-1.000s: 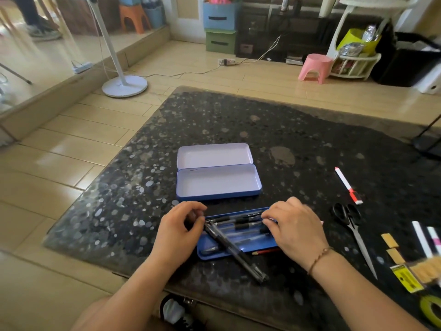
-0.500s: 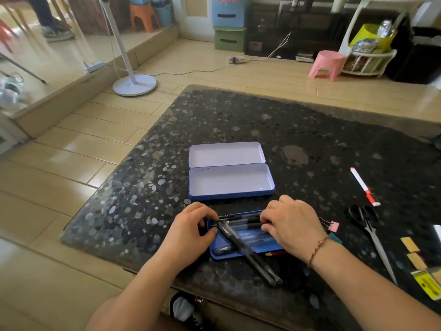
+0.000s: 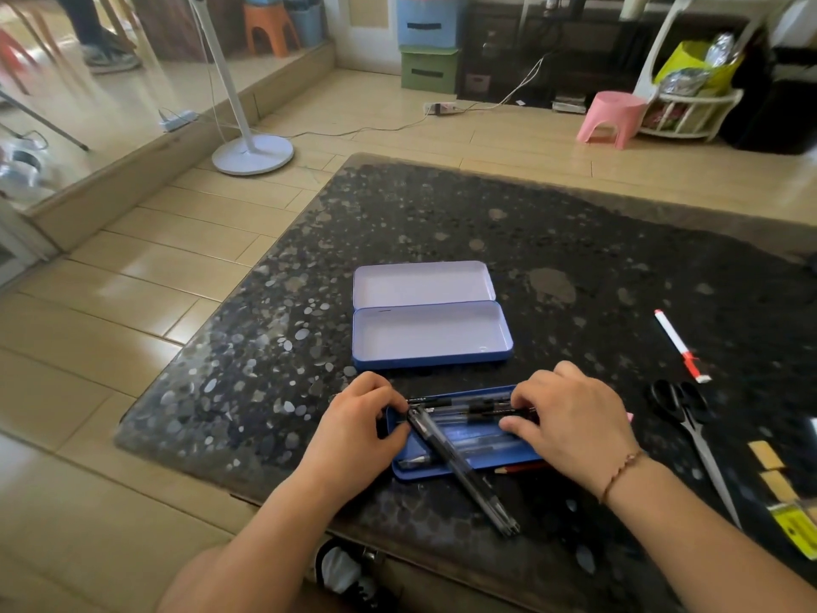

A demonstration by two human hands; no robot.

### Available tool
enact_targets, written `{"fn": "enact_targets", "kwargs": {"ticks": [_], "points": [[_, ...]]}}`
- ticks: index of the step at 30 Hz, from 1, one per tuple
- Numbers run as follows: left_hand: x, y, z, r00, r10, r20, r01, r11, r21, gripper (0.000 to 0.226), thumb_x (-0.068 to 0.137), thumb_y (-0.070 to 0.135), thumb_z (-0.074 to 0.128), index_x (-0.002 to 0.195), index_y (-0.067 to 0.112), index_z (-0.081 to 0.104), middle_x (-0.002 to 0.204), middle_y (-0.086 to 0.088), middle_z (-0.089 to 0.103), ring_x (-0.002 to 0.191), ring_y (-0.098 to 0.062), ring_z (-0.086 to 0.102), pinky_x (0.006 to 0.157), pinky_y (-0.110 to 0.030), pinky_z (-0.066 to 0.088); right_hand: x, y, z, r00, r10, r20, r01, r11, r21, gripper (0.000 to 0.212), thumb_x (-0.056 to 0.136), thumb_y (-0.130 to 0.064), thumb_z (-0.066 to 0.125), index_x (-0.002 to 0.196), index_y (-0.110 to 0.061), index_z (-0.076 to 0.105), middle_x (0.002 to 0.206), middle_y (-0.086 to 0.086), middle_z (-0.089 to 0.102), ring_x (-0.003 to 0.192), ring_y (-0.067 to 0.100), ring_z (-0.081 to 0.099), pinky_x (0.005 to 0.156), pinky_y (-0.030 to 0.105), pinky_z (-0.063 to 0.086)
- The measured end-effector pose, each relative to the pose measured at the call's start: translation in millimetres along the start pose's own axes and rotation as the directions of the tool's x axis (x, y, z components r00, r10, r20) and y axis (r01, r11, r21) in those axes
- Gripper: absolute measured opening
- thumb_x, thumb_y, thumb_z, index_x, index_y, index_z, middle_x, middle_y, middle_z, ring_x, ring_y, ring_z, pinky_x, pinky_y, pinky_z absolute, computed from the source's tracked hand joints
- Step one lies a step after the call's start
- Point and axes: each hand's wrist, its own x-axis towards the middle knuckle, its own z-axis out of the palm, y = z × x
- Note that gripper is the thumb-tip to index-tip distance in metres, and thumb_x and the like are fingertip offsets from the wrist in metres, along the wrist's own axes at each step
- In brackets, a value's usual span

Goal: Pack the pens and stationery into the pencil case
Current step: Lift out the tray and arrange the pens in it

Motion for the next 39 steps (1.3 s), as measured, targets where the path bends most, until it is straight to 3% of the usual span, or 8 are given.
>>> {"fn": "enact_targets", "kwargs": {"ticks": [7,10,15,21,24,30,34,39], "points": [[-2,-2,-1,0.999,0.036,0.025,-0.035,0.999,-0.013,0.027,0.075,0.021,0.076,0.098,0.027,0.065,0.102,0.017,0.048,0.087,0.004,0.049,0.077,-0.012,0.04,4,-4,1,1.0,0.008,-0.012,-0.007,0.997,0.073,0.018,0.081,-0.05,0.062,0.08,-0.033,0.055,0.085,-0.014,0.055,0.082,0.011,0.045,0.061,0.025,0.039],[-4,-5,-2,0.998,0.045,0.036,-0.044,0.999,-0.018,0.027,0.078,0.023,0.073,0.102,0.03,0.063,0.105,0.018,0.047,0.095,-0.002,0.051,0.085,-0.018,0.044,2,19,-6,0.993,-0.013,-0.115,0.049,0.947,0.318,0.017,0.075,-0.033,0.074,0.077,-0.027,0.058,0.076,-0.009,0.061,0.074,0.014,0.055,0.062,0.032,0.047],[0,-5,2,0.997,0.07,-0.036,-0.07,0.997,-0.018,0.027,0.078,0.017,0.071,0.102,0.026,0.064,0.103,0.015,0.051,0.099,-0.007,0.05,0.09,-0.029,0.047,9,46,-27,0.945,0.317,-0.084,-0.021,0.315,0.949,0.028,0.067,-0.04,0.078,0.089,-0.029,0.065,0.08,-0.001,0.067,0.077,0.015,0.066,0.074,0.034,0.057],[4,0,5,0.988,0.148,0.049,-0.151,0.986,0.077,0.044,0.08,0.02,0.061,0.12,0.038,0.06,0.124,0.014,0.049,0.115,-0.012,0.042,0.098,-0.031,0.035,31,37,-62,0.883,0.465,-0.055,0.161,-0.192,0.968,0.039,0.075,-0.023,0.064,0.113,-0.021,0.057,0.089,0.001,0.061,0.09,0.027,0.064,0.08,0.046,0.055],[2,4,5,0.97,0.216,0.111,-0.232,0.958,0.168,0.041,0.078,0.019,0.058,0.112,0.042,0.063,0.133,0.012,0.047,0.121,-0.019,0.037,0.097,-0.035,0.029,42,3,-58,0.931,0.36,-0.059,0.09,-0.069,0.994,0.021,0.089,-0.011,0.053,0.106,-0.021,0.062,0.093,0.009,0.054,0.078,0.02,0.058,0.071,0.042,0.057],[-9,2,-4,0.972,0.228,0.055,-0.234,0.953,0.193,0.027,0.071,0.021,0.055,0.094,0.031,0.065,0.123,0.009,0.052,0.117,-0.022,0.04,0.092,-0.038,0.033,40,-41,4,0.98,-0.151,-0.128,0.197,0.717,0.669,0.026,0.092,-0.011,0.051,0.112,-0.021,0.065,0.098,0.001,0.062,0.088,0.011,0.059,0.08,0.03,0.051],[-14,-1,-4,0.978,0.209,0.022,-0.21,0.97,0.118,0.023,0.07,0.019,0.05,0.086,0.027,0.064,0.115,0.011,0.053,0.111,-0.017,0.043,0.09,-0.039,0.037,23,-59,39,0.926,-0.356,-0.128,0.378,0.856,0.353,0.024,0.085,-0.014,0.058,0.106,-0.024,0.063,0.093,-0.003,0.062,0.083,0.018,0.055,0.069,0.035,0.048],[-6,1,0,0.987,0.097,-0.125,-0.103,0.994,-0.046,0.01,0.08,0.021,0.055,0.081,0.023,0.064,0.097,0.012,0.056,0.098,-0.012,0.049,0.087,-0.033,0.043,16,-54,30,0.926,-0.272,-0.263,0.365,0.828,0.425,0.012,0.086,-0.026,0.06,0.093,-0.02,0.068,0.092,-0.006,0.064,0.084,0.017,0.053,0.07,0.032,0.044]]}}
